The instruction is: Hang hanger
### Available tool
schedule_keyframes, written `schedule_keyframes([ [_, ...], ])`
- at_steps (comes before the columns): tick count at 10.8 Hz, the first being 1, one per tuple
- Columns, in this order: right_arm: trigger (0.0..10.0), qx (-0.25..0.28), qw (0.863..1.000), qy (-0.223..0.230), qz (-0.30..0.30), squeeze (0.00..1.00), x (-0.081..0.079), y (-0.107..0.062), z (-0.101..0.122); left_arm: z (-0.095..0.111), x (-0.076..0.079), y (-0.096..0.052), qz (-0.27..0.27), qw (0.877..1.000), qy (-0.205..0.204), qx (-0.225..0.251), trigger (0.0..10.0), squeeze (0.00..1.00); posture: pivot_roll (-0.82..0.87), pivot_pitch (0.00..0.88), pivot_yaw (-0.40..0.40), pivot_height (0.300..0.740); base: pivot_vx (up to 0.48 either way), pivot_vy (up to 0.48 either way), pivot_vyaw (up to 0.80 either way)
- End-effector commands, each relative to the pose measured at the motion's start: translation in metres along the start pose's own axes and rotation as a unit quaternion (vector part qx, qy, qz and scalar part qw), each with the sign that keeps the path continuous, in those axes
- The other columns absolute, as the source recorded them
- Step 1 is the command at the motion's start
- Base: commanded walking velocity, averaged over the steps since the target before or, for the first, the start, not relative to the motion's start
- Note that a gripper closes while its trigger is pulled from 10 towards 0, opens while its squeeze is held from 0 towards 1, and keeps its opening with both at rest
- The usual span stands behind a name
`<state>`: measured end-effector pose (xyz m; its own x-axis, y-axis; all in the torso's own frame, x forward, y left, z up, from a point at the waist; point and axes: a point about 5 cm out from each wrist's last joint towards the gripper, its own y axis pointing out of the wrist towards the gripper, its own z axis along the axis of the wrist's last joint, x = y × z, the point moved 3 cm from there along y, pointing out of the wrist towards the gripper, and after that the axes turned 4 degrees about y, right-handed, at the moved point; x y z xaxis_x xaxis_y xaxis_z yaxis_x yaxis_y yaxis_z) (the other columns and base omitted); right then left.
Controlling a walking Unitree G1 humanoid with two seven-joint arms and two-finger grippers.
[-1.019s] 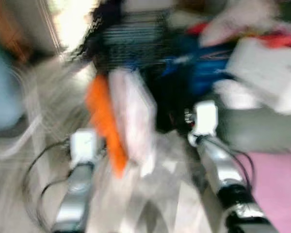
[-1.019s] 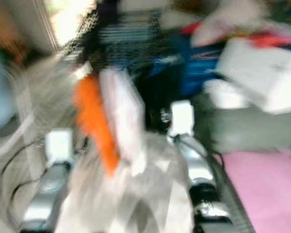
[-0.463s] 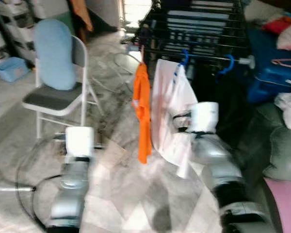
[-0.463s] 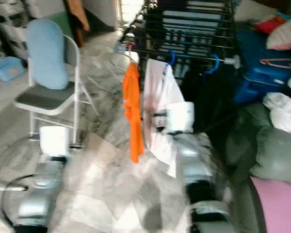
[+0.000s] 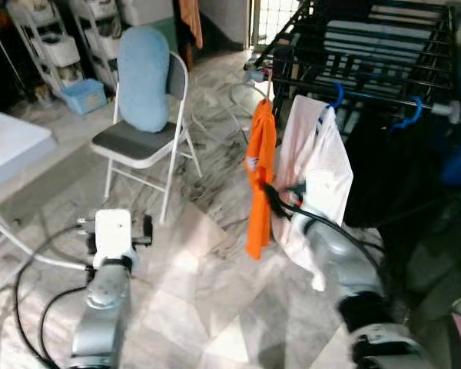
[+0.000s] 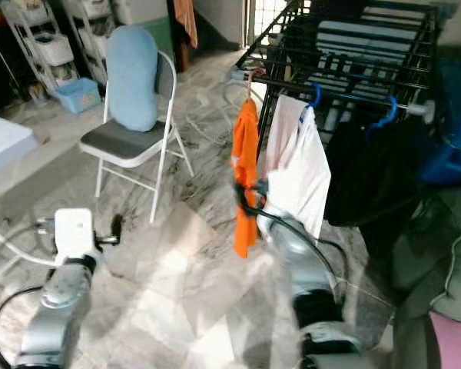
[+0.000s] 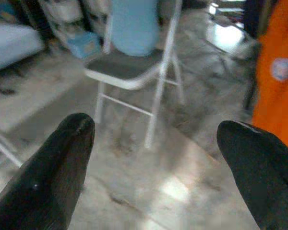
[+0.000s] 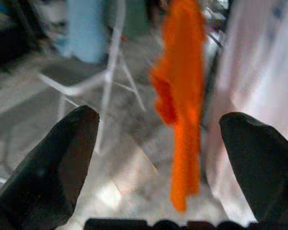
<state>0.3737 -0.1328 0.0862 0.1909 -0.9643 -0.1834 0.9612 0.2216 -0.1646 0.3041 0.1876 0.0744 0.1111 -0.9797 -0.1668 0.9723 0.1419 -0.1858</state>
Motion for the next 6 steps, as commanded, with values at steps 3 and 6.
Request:
schedule_keyframes([
  [3,10.0,-0.055,0.998,-0.002,-0.033,0.00,0.004,-0.003,-0.032,-0.030,-0.005,0.004,-0.012,0.998,0.001,-0.068,10.0,0.00,0.05,0.000,0.036,0.740,0.000,0.000,0.00],
  [6,10.0,-0.082,0.996,0.006,-0.043,0.00,0.003,-0.005,-0.047,-0.036,-0.009,0.011,-0.020,0.997,0.005,-0.081,10.0,0.00,0.05,0.000,0.064,0.740,0.000,0.000,0.00],
])
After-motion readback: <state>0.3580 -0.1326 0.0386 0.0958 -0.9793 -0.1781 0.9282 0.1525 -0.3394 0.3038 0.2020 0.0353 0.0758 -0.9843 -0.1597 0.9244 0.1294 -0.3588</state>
